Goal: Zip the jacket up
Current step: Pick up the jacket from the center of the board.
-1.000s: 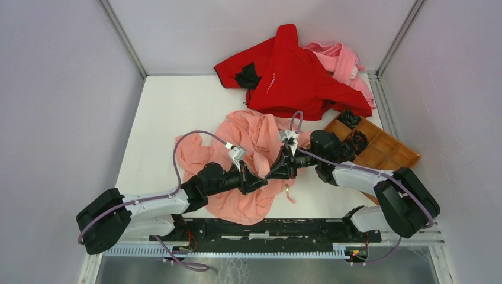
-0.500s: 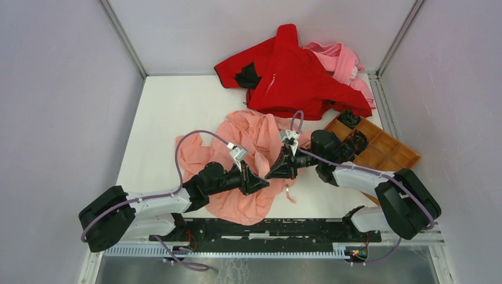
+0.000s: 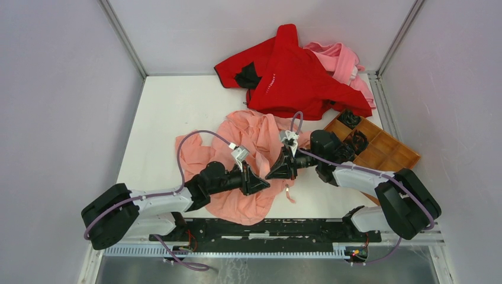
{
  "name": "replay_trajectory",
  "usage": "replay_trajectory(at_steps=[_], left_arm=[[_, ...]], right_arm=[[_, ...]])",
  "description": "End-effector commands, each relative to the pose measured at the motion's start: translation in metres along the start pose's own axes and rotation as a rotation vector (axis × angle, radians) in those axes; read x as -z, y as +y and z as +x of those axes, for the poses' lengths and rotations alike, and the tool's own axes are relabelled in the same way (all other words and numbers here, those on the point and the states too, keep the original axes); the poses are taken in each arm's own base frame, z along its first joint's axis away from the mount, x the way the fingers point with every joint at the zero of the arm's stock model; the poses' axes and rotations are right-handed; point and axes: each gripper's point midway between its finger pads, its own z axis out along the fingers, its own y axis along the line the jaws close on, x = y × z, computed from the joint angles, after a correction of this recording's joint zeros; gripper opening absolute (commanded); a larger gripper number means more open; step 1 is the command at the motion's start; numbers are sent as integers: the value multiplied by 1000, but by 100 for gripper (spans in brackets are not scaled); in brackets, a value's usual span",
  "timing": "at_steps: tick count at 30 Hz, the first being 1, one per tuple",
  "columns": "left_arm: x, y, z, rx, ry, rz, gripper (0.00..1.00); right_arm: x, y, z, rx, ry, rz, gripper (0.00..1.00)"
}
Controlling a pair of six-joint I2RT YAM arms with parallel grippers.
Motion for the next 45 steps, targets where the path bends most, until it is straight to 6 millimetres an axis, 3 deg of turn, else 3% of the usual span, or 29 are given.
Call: replay_trajectory(at_steps=[1,8,15,24,30,32,37,45], left_arm=[[-4,-10,-22,-33,-52,27,28],[-3,-8,-25,-31,-63,12,28],[-5,-8,-22,-28,-47,19,12],[-9,-10,-21,-25,-34,32,19],[-9,-11,-20,-22,-38,48,2],[-8,-11,-19,-21,-39,47,2],[-1,-6,-17,4,-56,43,2],[9,-9,-18,30,-115,100,2]], right_arm=[[0,-1,-14,69,-12,12,0],[0,-3,-13,74,-6,16,0],[0,-1,-14,78,-7,13,0],[0,-1,-14,78,-7,14,0],[0,-1,-14,77,-7,12,2],[1,-1,-14,83,-6,12,8],[5,-5,-19,187,48,19,39],[55,-23,-34,414,100,170,68]])
